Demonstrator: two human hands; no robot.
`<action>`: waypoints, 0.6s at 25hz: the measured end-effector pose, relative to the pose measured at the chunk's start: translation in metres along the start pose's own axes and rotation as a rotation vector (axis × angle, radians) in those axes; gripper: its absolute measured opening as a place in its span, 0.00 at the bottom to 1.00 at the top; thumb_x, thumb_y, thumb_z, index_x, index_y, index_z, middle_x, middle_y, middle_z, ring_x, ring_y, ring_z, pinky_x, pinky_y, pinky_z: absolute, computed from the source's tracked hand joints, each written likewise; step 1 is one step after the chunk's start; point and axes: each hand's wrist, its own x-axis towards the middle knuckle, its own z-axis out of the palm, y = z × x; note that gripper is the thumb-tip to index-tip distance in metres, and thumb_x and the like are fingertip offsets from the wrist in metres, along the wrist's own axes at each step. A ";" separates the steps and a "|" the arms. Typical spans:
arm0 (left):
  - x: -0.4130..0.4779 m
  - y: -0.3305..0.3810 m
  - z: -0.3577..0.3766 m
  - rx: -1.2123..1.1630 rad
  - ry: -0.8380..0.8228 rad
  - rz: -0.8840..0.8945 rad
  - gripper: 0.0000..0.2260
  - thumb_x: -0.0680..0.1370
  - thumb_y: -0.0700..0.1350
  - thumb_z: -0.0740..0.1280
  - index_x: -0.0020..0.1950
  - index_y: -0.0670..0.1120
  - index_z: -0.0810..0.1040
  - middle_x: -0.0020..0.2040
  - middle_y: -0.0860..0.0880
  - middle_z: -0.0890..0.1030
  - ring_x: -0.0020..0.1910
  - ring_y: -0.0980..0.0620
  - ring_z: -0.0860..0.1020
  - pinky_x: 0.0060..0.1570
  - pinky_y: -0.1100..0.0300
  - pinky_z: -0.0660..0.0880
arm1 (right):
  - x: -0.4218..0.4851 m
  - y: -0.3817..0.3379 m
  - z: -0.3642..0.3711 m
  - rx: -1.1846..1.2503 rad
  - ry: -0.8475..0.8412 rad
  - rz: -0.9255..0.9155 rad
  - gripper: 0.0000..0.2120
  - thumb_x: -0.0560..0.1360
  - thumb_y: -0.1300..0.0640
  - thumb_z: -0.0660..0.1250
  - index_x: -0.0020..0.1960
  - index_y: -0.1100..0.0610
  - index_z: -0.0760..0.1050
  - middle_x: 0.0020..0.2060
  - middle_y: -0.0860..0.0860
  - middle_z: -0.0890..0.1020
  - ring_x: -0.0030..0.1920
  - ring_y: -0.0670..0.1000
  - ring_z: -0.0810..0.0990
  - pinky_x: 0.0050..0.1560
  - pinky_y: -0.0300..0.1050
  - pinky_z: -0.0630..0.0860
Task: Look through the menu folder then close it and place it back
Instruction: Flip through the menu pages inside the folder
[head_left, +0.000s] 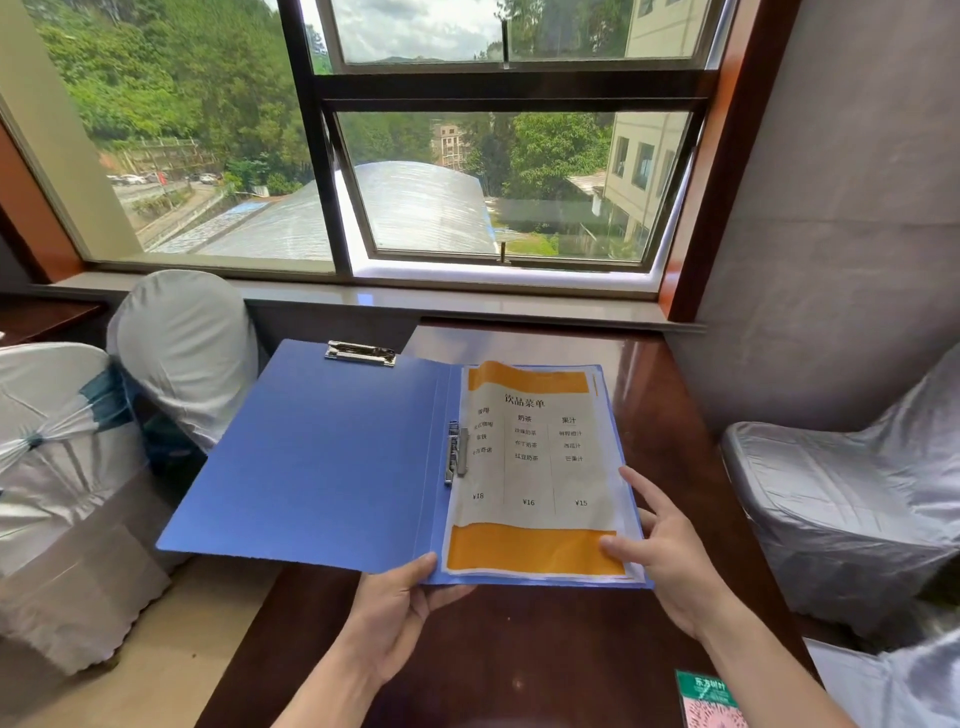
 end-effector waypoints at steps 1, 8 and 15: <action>0.000 -0.001 0.001 -0.009 -0.001 0.007 0.13 0.81 0.35 0.60 0.63 0.30 0.72 0.56 0.31 0.83 0.54 0.32 0.82 0.41 0.45 0.85 | 0.001 0.000 0.001 -0.026 0.028 -0.005 0.40 0.67 0.74 0.76 0.71 0.46 0.70 0.51 0.55 0.88 0.51 0.56 0.88 0.47 0.50 0.86; -0.002 -0.006 0.003 -0.012 -0.012 0.010 0.14 0.81 0.35 0.61 0.67 0.33 0.71 0.59 0.31 0.81 0.56 0.31 0.81 0.39 0.46 0.85 | 0.007 0.008 0.008 -0.142 0.242 -0.034 0.13 0.68 0.64 0.79 0.51 0.53 0.87 0.49 0.55 0.88 0.44 0.51 0.88 0.44 0.45 0.85; -0.003 -0.004 0.002 -0.016 -0.005 0.007 0.16 0.81 0.36 0.61 0.69 0.34 0.69 0.62 0.31 0.79 0.57 0.31 0.81 0.42 0.44 0.84 | 0.009 0.008 0.013 -0.161 0.361 -0.138 0.04 0.69 0.59 0.79 0.42 0.55 0.85 0.40 0.54 0.87 0.48 0.61 0.85 0.44 0.49 0.82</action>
